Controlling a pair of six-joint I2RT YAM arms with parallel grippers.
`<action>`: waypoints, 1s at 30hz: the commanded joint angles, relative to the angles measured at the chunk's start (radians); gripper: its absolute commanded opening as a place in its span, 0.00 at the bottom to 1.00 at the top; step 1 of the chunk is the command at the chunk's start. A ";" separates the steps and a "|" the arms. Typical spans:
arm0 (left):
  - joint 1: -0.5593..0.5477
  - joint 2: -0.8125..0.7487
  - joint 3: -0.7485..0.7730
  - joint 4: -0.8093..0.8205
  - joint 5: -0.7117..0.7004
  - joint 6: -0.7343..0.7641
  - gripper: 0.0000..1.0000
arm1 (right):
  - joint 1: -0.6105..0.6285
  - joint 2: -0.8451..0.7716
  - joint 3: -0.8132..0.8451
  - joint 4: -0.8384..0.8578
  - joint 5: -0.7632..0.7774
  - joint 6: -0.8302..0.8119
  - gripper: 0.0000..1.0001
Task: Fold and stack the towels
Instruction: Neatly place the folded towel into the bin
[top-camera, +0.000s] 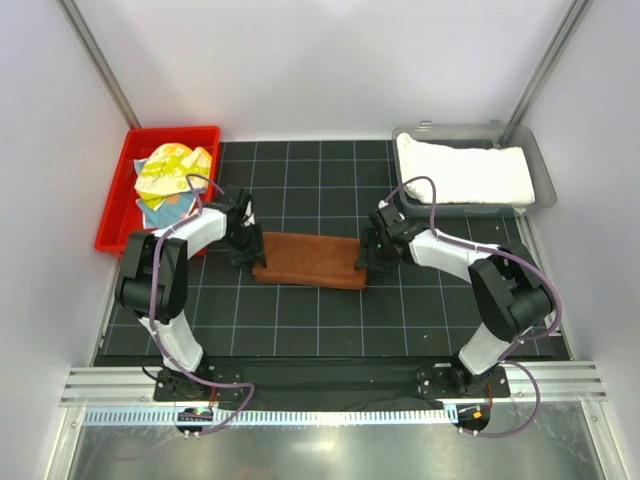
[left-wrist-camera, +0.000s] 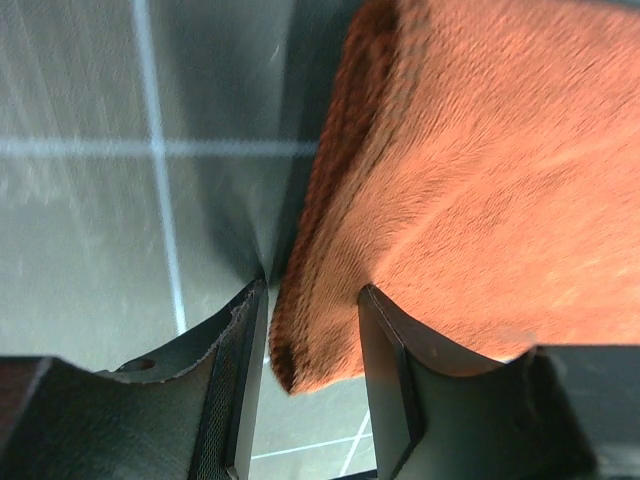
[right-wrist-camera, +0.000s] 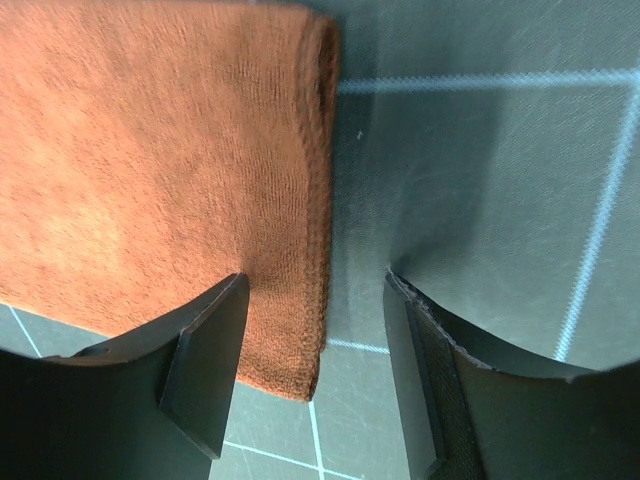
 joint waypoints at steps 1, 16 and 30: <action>-0.005 -0.064 -0.059 -0.004 -0.046 -0.013 0.45 | 0.026 0.018 -0.023 0.082 0.023 0.054 0.62; -0.021 -0.099 -0.164 0.049 -0.051 -0.073 0.44 | 0.037 0.044 -0.080 0.191 -0.012 0.025 0.54; -0.022 -0.111 -0.191 0.066 -0.065 -0.097 0.44 | 0.037 0.075 -0.090 0.215 -0.029 -0.044 0.23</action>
